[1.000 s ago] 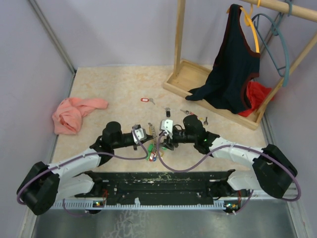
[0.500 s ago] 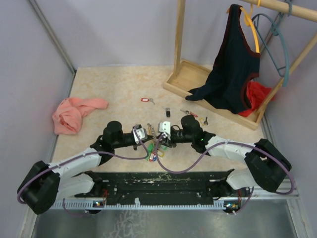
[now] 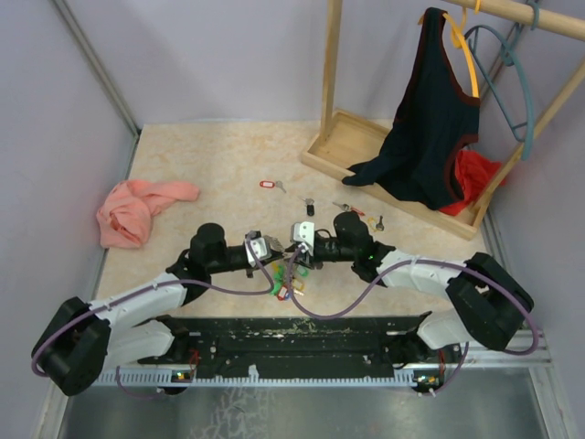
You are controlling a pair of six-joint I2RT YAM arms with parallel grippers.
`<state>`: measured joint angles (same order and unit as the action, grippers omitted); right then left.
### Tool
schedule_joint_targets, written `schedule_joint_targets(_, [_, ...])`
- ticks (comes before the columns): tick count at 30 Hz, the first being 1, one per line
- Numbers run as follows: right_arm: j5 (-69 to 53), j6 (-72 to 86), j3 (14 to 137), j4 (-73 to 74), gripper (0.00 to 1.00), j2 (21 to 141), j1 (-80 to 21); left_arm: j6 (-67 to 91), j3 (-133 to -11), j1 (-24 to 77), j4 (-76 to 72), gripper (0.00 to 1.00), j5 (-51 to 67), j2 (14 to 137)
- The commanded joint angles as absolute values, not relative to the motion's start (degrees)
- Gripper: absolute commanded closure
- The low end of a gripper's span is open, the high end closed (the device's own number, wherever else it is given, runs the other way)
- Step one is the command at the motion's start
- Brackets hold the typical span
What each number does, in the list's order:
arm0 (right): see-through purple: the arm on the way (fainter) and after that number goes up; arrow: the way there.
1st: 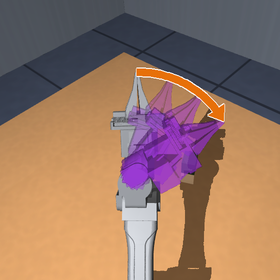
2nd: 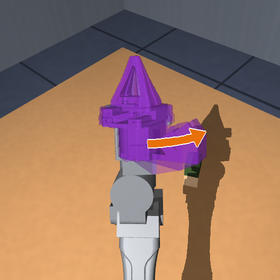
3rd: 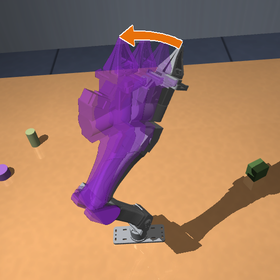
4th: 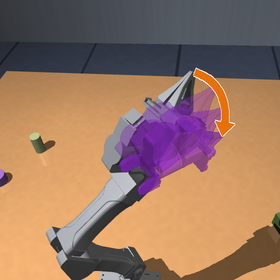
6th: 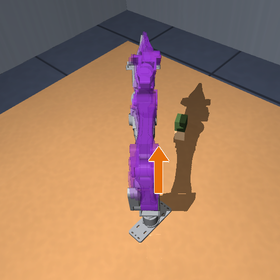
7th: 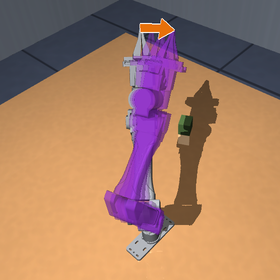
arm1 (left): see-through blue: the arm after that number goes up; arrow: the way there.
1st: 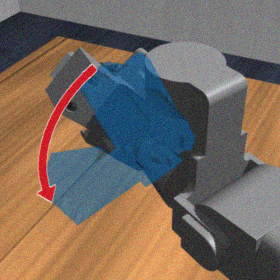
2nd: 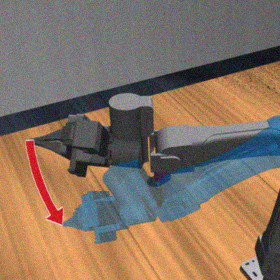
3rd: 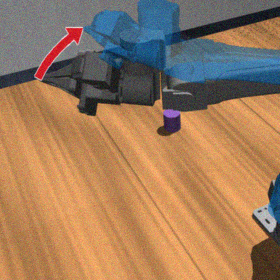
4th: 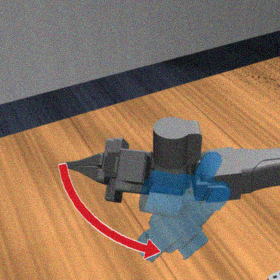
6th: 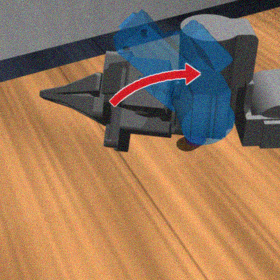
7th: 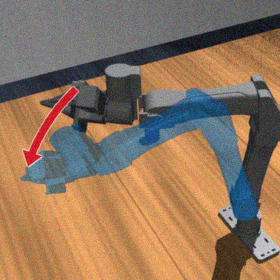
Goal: Put the keys on the keyring
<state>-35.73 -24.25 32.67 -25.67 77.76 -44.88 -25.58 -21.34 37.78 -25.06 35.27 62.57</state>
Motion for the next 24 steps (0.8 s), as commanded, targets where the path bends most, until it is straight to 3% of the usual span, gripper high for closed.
schedule_joint_targets(1, [-37.88,-24.74,35.25,-27.14,0.74,78.33,-45.09,-26.16,-21.58,37.88,-28.41,1.00,37.92,60.99])
schedule_joint_targets(10, [-38.91,-25.71,35.96,-27.06,0.81,79.01,-45.08,-26.30,-23.19,37.88,-26.02,1.00,39.92,62.59])
schedule_joint_targets(15, [-38.84,-26.79,36.78,-25.34,0.94,79.77,-45.09,-26.41,-24.19,37.88,-24.09,0.99,39.97,63.06])
schedule_joint_targets(17, [-38.47,-25.98,35.92,-27.03,1.00,79.77,-44.77,-25.34,-23.85,37.88,-24.93,0.92,38.49,62.61])
schedule_joint_targets(24, [-41.85,-13.86,29.63,-45.95,1.00,79.55,-41.46,-17.60,-14.00,36.73,-43.15,0.65,31.23,57.16])
